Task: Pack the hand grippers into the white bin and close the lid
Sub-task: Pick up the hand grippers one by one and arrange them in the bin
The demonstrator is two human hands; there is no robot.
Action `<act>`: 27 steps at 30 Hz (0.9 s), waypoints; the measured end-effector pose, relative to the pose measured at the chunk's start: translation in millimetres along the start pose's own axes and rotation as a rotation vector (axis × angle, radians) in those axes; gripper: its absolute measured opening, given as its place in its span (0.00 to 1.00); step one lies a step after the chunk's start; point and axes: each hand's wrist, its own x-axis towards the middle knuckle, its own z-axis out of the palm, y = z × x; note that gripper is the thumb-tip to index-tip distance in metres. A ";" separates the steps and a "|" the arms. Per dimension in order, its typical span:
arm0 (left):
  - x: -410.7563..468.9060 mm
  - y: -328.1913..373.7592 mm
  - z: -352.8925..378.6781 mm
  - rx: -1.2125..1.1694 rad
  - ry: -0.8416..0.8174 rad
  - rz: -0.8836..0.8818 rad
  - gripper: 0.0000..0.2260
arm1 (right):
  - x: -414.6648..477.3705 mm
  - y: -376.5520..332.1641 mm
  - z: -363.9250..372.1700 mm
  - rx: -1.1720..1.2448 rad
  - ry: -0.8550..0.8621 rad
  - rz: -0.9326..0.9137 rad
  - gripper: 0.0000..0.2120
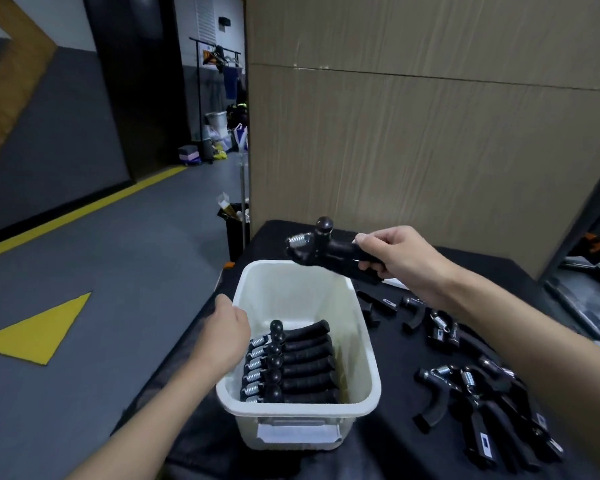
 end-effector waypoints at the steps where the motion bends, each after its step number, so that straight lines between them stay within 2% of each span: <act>1: -0.3 0.3 0.0 -0.011 -0.013 -0.002 0.10 | 3.0 -4.9 7.4 -0.061 -0.043 0.004 0.15; 7: -3.7 2.0 -1.8 -0.055 -0.045 -0.002 0.09 | 28.7 -9.0 52.4 -0.369 -0.197 0.031 0.16; 11: -6.4 4.5 -3.9 -0.065 -0.038 0.016 0.09 | 42.2 -0.9 74.9 -0.515 -0.208 0.075 0.17; 20: -5.4 3.7 -3.6 -0.067 -0.048 -0.014 0.08 | 66.7 22.6 111.3 -0.644 -0.217 0.215 0.11; 25: -5.9 3.6 -4.3 -0.063 -0.043 -0.007 0.09 | 78.1 47.0 126.3 -0.645 -0.250 0.299 0.10; 27: -6.0 3.6 -4.5 -0.058 -0.038 -0.003 0.09 | 79.7 54.2 128.5 -0.633 -0.262 0.324 0.13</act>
